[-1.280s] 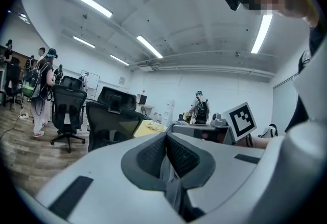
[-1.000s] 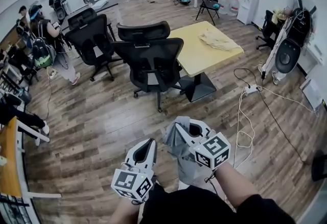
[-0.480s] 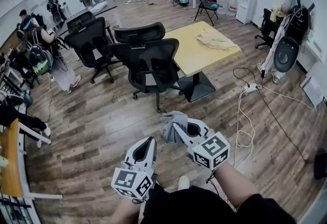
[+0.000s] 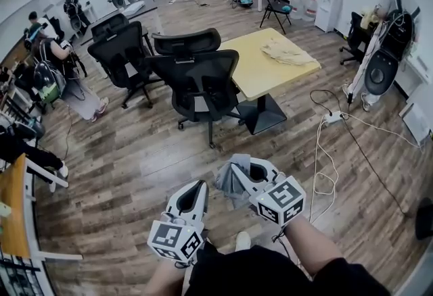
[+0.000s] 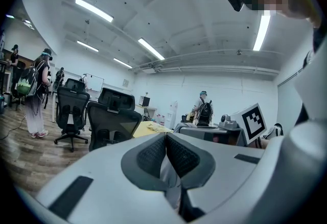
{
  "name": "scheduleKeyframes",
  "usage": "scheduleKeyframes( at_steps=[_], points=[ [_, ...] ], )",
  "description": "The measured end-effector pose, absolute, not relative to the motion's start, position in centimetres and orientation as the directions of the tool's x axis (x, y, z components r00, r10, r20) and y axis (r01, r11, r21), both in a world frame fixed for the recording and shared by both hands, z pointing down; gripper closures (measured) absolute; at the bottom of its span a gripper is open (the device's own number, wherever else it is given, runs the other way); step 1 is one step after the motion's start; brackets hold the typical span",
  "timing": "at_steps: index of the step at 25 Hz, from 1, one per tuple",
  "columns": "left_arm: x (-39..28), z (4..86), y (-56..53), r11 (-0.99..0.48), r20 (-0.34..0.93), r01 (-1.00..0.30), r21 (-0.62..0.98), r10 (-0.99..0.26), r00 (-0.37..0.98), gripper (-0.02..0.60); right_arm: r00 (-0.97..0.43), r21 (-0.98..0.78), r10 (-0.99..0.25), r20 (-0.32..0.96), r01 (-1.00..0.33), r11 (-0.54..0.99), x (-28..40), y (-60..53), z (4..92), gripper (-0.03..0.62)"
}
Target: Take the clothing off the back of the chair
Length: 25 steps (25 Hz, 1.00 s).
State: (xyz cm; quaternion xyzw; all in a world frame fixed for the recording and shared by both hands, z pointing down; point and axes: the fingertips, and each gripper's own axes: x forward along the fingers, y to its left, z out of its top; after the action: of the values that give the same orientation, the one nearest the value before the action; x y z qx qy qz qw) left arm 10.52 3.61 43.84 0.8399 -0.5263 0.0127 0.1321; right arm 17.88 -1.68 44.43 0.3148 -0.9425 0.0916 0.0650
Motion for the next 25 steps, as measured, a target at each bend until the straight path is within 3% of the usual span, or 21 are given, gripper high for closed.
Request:
scheduleKeyframes(
  at_steps=[25],
  points=[
    [10.67, 43.90, 3.36, -0.407, 0.161, -0.888, 0.213, -0.882, 0.443, 0.563, -0.799, -0.124, -0.575, 0.174, -0.597, 0.792, 17.87, -2.05, 44.32, 0.557]
  ],
)
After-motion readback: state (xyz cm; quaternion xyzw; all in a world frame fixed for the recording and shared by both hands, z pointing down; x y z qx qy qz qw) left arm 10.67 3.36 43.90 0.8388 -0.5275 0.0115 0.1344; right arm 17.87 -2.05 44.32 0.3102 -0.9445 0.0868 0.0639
